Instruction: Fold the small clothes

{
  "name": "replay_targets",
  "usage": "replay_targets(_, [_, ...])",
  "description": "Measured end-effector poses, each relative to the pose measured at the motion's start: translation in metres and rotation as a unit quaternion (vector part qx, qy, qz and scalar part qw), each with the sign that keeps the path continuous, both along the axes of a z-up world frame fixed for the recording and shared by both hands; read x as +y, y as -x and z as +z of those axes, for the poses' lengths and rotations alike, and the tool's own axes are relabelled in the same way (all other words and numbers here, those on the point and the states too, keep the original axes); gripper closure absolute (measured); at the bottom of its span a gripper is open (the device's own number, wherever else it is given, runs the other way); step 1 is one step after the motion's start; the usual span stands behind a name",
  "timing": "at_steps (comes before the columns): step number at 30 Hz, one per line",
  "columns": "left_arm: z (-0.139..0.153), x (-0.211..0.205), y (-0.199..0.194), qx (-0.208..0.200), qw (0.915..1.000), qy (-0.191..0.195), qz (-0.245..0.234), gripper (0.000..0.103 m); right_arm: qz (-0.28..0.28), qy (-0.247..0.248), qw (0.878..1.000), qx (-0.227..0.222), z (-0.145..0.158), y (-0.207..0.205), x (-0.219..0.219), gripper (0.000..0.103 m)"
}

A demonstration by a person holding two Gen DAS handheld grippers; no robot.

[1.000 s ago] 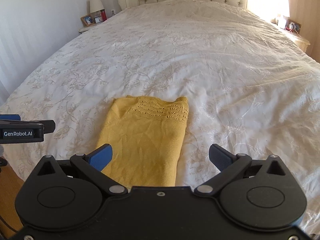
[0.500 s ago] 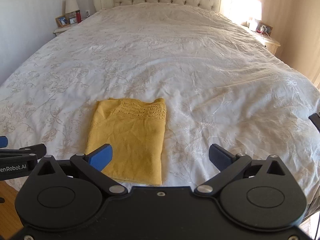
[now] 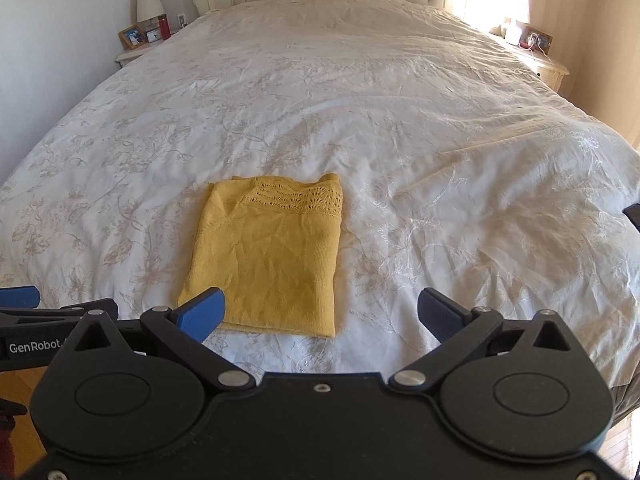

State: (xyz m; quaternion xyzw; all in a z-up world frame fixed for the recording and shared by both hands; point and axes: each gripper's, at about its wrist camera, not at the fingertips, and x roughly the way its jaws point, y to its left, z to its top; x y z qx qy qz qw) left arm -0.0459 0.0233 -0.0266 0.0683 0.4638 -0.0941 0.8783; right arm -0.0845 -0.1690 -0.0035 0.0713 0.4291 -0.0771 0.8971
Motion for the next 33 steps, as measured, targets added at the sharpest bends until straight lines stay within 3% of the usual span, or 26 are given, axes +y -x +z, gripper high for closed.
replay_targets(33, [-0.002, -0.001, 0.005, 0.008, 0.9999, 0.009, -0.006, 0.008, -0.022, -0.02, 1.0, -0.005, 0.002, 0.011, 0.003, 0.001])
